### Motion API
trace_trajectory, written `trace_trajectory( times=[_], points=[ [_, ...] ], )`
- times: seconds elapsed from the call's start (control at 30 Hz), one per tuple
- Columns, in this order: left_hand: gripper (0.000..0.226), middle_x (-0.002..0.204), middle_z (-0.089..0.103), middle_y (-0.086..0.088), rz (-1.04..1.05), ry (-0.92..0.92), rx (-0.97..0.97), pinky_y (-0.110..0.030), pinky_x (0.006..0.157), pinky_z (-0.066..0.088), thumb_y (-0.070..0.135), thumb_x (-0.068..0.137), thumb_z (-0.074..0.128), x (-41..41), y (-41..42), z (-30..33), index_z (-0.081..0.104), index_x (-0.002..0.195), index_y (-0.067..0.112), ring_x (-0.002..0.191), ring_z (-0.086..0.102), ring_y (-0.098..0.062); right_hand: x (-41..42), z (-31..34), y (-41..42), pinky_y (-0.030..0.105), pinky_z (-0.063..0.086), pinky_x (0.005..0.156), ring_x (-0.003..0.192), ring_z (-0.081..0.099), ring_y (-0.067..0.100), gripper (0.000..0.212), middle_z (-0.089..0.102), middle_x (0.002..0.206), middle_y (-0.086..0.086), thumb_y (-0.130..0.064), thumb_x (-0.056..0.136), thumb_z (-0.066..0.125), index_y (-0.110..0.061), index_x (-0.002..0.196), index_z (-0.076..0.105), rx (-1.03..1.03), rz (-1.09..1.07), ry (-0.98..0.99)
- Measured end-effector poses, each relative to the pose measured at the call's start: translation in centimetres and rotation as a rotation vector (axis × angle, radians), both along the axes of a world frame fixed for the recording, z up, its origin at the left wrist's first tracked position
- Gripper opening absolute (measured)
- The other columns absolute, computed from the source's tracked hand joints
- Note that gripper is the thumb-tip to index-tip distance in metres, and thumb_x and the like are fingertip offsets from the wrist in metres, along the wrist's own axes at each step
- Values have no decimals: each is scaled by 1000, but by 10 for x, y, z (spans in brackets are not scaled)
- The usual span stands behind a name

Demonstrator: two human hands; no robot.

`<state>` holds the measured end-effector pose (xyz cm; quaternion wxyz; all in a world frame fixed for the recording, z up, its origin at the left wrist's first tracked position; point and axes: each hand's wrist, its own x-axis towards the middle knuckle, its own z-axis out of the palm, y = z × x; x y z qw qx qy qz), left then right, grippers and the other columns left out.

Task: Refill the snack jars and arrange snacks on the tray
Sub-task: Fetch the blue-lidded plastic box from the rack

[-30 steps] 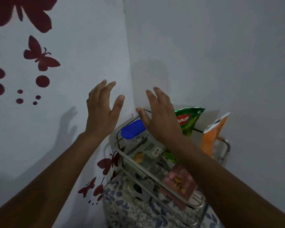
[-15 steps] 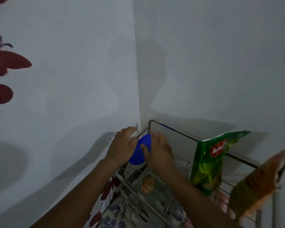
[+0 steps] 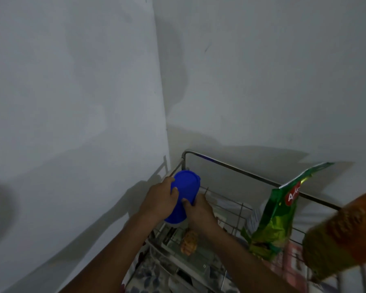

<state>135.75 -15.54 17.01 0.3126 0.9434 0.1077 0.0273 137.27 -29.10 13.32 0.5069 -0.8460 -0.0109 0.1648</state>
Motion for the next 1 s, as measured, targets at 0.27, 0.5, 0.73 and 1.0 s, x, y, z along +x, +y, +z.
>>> trace_trajectory(
  times=[0.27, 0.5, 0.73, 1.0],
  points=[
    [39, 136, 63, -7, 108, -137, -124, -36, 90, 56, 27, 108, 47, -29, -14, 5, 49, 146, 18, 110, 64, -20, -28, 9, -13, 24, 38, 56, 70, 52, 11, 22, 53, 86, -1, -36, 107, 45, -16, 97, 45, 111, -64, -109],
    [31, 129, 67, -5, 271, -344, -194, -31, 84, 52, 20, 104, 53, -96, -35, 29, 60, 134, 19, 105, 62, -17, -84, 34, -31, 17, 33, 47, 61, 44, 9, 28, 48, 76, -2, -36, 106, 47, -19, 85, 42, 168, -40, -284],
    [26, 117, 65, 3, 409, -489, -199, -25, 69, 51, 23, 105, 53, -214, -95, 57, 61, 130, 23, 93, 63, -11, -177, 63, -89, 17, 34, 49, 59, 41, 11, 30, 45, 74, -1, -34, 106, 47, -16, 83, 41, 234, 134, -436],
    [24, 111, 66, 5, 562, -570, -213, -20, 62, 48, 25, 105, 54, -365, -181, 76, 60, 128, 28, 91, 64, -6, -298, 86, -162, 12, 37, 51, 61, 43, 7, 28, 47, 74, -4, -34, 106, 47, -23, 81, 41, 297, 315, -462]
  ],
)
